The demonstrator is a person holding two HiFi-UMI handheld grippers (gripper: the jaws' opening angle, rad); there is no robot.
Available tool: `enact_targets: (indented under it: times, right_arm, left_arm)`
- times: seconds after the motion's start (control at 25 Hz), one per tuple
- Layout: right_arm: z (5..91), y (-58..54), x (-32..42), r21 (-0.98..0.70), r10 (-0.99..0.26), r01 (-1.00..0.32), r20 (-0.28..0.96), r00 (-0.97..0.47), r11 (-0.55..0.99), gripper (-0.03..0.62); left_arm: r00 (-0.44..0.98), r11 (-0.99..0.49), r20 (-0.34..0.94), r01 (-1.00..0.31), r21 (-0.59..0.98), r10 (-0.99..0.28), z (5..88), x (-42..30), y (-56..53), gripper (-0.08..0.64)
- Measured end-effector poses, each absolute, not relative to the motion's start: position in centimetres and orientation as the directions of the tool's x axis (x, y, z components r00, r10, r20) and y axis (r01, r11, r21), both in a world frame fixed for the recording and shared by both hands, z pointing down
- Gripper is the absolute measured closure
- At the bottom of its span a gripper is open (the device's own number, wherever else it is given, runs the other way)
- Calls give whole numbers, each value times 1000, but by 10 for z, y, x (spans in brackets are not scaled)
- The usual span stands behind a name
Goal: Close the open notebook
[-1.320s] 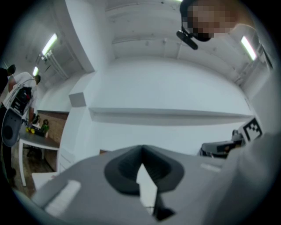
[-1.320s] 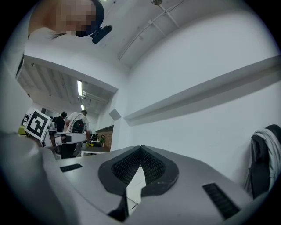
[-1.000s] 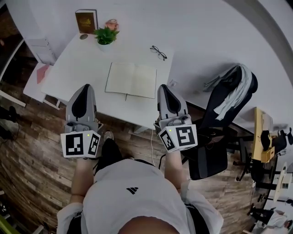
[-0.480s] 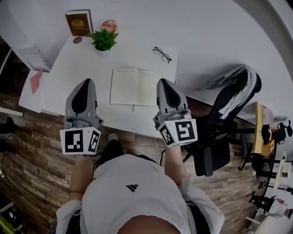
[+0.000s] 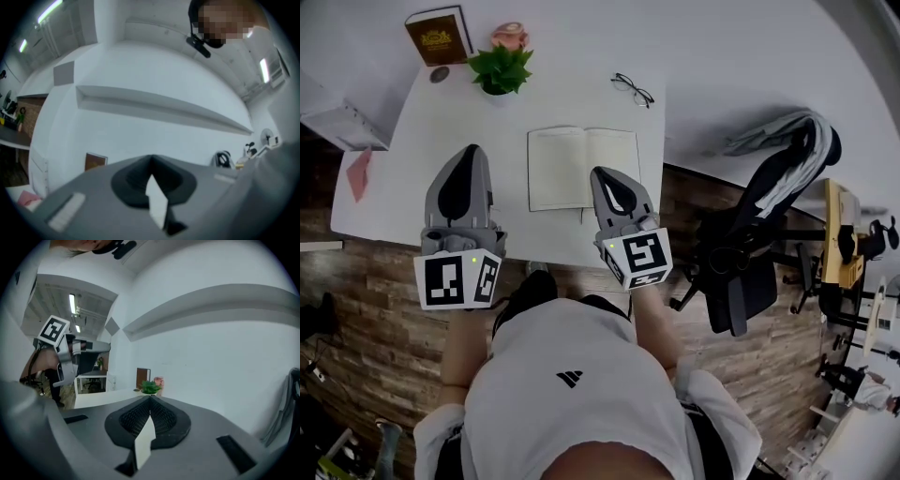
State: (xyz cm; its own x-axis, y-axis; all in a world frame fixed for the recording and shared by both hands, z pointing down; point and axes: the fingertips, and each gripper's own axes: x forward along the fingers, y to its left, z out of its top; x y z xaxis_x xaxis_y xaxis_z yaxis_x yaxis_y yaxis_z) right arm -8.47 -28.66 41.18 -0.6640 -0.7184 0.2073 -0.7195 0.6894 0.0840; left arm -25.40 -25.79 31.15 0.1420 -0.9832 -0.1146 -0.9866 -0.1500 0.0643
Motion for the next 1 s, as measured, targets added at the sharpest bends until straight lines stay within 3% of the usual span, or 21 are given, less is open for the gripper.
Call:
enact_targets:
  times: [0.32,0.56,1.0]
  right_arm:
    - [494,-279,-95,116,-661,-684,416,-625,720,594]
    - [547,-266,-95,187,-600,-621,567,-565,761,546]
    - [608,-244,-101,344,-484,-352,730,-483,871,495]
  left_arm:
    - [207,-213,-72,-974,81,-976,331,-256,-284,552]
    - [245,-247,-37,-964,96,-969,347,-256,-300,552]
    - [283,-282,-10,-954,102,-959,360,-254,-313,552]
